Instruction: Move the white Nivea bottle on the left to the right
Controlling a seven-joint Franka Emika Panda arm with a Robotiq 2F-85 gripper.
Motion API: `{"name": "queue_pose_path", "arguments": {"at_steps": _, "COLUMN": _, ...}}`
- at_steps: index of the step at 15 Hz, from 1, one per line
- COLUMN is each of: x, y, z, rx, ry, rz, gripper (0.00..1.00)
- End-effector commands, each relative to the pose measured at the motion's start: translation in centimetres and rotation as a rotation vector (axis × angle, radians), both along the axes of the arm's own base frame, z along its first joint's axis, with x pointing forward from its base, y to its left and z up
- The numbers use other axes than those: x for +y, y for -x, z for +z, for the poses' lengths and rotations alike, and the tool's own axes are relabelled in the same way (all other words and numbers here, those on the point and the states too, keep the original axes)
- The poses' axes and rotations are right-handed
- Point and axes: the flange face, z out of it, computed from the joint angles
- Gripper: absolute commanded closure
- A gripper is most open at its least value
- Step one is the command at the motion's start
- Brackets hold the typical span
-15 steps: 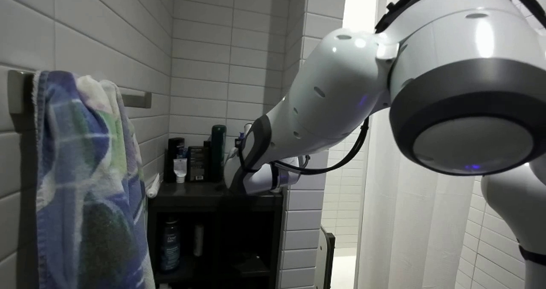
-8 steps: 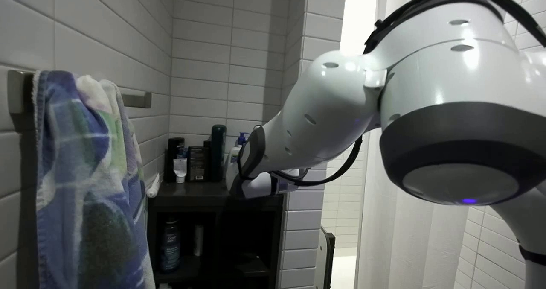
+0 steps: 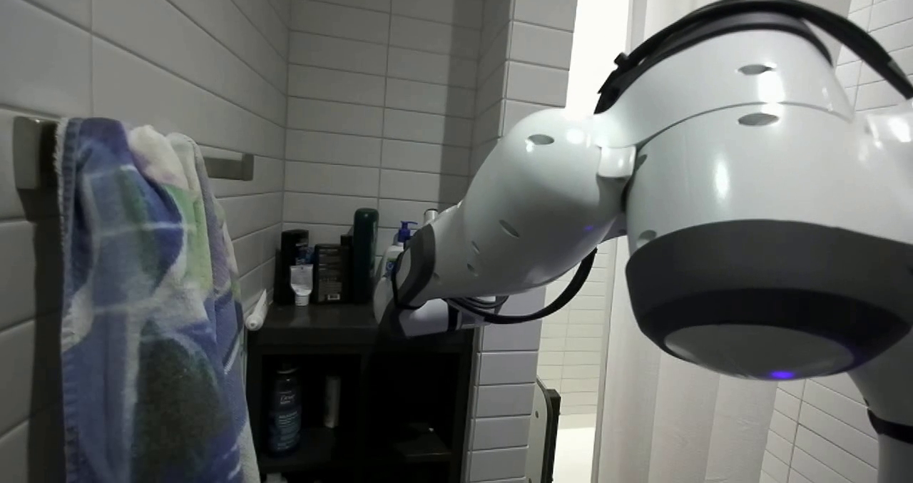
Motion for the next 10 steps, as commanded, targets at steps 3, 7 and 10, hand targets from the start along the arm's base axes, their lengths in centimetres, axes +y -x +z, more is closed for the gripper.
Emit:
{"name": "queue_pose_path", "arguments": {"at_steps": 3, "x": 0.3, "y": -0.1, "z": 1.3, "rx": -0.066, "ry": 0.03, "rz": -0.004, "gripper": 0.93}}
{"name": "queue_pose_path", "arguments": {"at_steps": 7, "x": -0.4, "y": 0.2, "z": 0.7, "rx": -0.067, "ry": 0.031, "rz": -0.025, "gripper": 0.93}}
{"name": "queue_pose_path", "arguments": {"at_steps": 10, "x": -0.9, "y": 0.5, "z": 0.2, "rx": -0.068, "ry": 0.036, "rz": -0.038, "gripper": 0.93}}
